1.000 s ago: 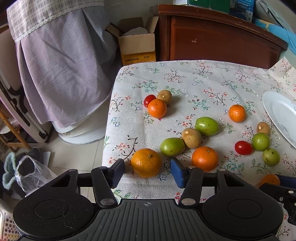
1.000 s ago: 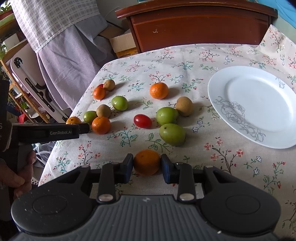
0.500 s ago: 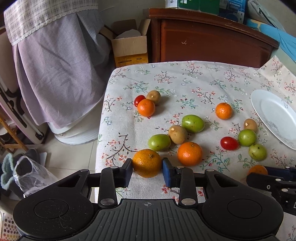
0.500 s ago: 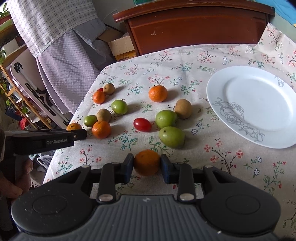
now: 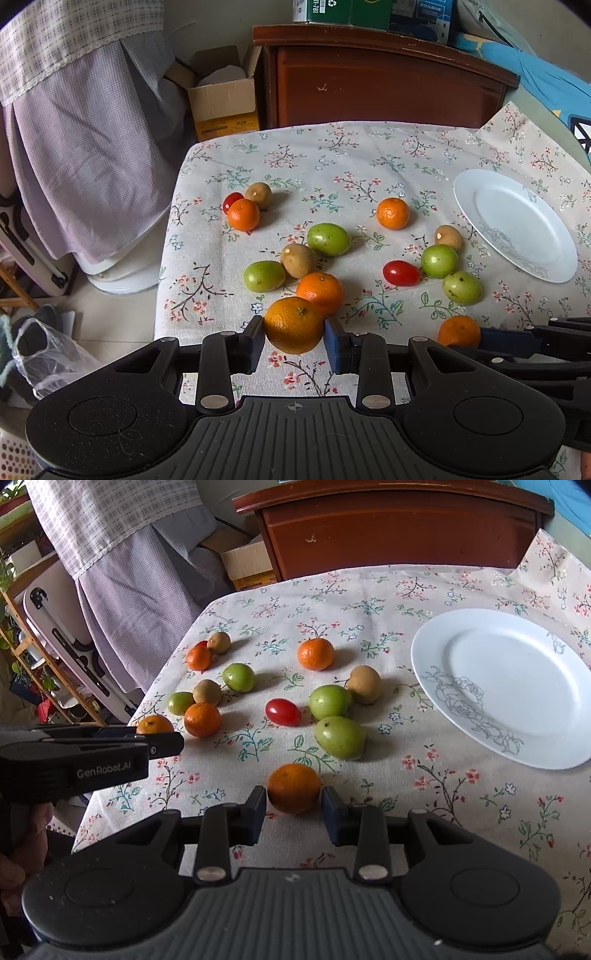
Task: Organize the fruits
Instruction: 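Carry both oranges over the white plate and open both grippers to release them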
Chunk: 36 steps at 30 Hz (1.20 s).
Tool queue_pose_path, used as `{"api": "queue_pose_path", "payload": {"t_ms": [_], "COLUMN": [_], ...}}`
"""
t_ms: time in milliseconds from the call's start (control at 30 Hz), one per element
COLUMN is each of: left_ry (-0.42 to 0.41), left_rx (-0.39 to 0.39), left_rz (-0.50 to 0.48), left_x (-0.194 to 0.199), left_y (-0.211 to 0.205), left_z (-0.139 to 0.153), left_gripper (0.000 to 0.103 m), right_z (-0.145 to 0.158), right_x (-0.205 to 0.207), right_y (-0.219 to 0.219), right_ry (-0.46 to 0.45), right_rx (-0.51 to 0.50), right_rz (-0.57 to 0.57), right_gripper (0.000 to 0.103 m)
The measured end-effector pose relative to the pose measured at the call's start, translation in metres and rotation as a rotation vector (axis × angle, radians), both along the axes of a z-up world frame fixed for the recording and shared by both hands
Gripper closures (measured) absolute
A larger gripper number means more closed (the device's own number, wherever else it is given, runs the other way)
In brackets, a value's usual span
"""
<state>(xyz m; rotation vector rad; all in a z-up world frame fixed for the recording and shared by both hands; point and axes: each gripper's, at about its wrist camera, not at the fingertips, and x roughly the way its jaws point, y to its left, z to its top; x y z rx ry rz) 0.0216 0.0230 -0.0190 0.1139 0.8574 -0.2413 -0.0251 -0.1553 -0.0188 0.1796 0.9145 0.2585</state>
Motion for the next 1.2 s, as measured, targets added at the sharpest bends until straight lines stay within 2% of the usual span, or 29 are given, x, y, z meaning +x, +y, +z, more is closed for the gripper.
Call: {"api": "queue_pose_path", "payload": {"t_ms": [200, 400, 567, 833, 1033, 1200], "left_ry": [0.009, -0.009, -0.043, -0.087, -0.122, -0.11], "left_rx": [-0.02, -0.023, -0.049, -0.075, -0.088, -0.096], "left_rz": [-0.005, -0.022, -0.076, -0.152, -0.255, -0.339], "left_x": [0.0, 0.0, -0.005, -0.012, -0.007, 0.006], "left_y": [-0.009, -0.025, -0.042, -0.058, -0.08, -0.109], "left_z": [0.002, 0.012, 0.027, 0.051, 0.074, 0.075], "left_gripper": [0.071, 0.071, 0.071, 0.071, 0.071, 0.071], "right_z": [0.007, 0.025, 0.037, 0.062, 0.079, 0.072], "right_x": [-0.001, 0.003, 0.008, 0.01, 0.013, 0.017], "right_y": [0.0, -0.015, -0.037, -0.075, -0.118, -0.144], "right_ry": [-0.037, -0.052, -0.03, -0.067, -0.106, -0.092], "right_rx": [-0.011, 0.004, 0.068, 0.043, 0.046, 0.051], "right_rz": [0.011, -0.03, -0.072, -0.083, -0.177, -0.253], "right_gripper": [0.074, 0.074, 0.074, 0.074, 0.073, 0.073]}}
